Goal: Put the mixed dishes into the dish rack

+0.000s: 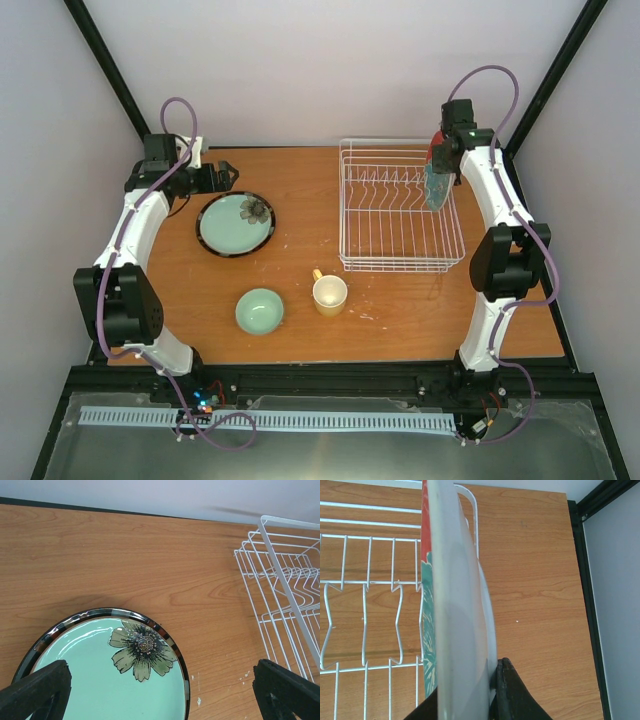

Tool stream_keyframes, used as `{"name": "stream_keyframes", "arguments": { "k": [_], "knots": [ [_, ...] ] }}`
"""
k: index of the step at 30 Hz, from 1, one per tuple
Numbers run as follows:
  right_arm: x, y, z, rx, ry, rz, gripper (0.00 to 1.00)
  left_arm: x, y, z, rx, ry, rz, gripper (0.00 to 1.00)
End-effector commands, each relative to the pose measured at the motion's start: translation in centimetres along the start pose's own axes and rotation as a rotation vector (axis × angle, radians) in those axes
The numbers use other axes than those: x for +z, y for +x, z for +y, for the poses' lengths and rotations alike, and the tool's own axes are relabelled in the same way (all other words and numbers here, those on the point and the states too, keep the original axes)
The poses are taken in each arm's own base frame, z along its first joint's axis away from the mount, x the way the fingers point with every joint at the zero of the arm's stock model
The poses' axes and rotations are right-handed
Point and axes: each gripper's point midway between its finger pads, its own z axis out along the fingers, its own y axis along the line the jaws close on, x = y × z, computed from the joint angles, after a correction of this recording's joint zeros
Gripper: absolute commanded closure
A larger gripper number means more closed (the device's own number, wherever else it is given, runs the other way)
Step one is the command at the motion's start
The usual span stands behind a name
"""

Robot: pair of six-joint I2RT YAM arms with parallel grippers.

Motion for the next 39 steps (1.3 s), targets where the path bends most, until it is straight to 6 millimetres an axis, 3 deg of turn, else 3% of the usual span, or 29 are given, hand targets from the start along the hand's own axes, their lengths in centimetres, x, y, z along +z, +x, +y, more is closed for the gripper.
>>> {"name": "stream_keyframes", "arguments": {
  "k": [1, 6, 11, 16, 19, 26, 32, 35, 39],
  "knots": [
    [1.5, 0.7, 0.2, -0.003, 0.000, 0.023, 0.97, -0.3, -1.1, 0.3, 0.031, -0.016, -0.014, 0.00],
    [2.3, 1.7, 0.5, -0.016, -0.005, 0.057, 0.84, -0.5, -1.0, 0.3, 0.034, -0.021, -0.012, 0.00],
    [2.8, 2.4, 0.6, -0.022, -0.003, 0.081, 0.79, -0.5, -0.8, 0.4, 0.031, -0.026, -0.008, 0.00],
    [2.4, 2.3, 0.2, -0.014, 0.014, 0.076, 0.50, -0.6, -0.7, 0.4, 0.032, -0.031, -0.002, 0.00],
    [1.4, 1.9, -0.5, -0.003, 0.040, 0.056, 0.44, -0.5, -0.1, 0.8, 0.029, -0.047, 0.016, 0.00],
    [-4.4, -1.3, -3.9, 0.053, 0.142, -0.095, 0.39, -1.4, 0.8, 2.3, -0.046, -0.002, 0.014, 0.00],
    [-13.1, -4.9, -7.1, 0.131, 0.189, -0.328, 0.37, -0.9, 3.9, 4.0, -0.091, -0.001, 0.084, 0.00],
    [-15.9, -5.3, -6.9, 0.144, 0.137, -0.396, 0.37, 0.3, 6.6, 4.3, -0.127, 0.026, 0.143, 0.00],
    [-17.4, -4.7, -5.2, 0.114, 0.090, -0.418, 0.38, 1.3, 9.2, 4.5, -0.158, 0.038, 0.192, 0.01]
  ]
}}
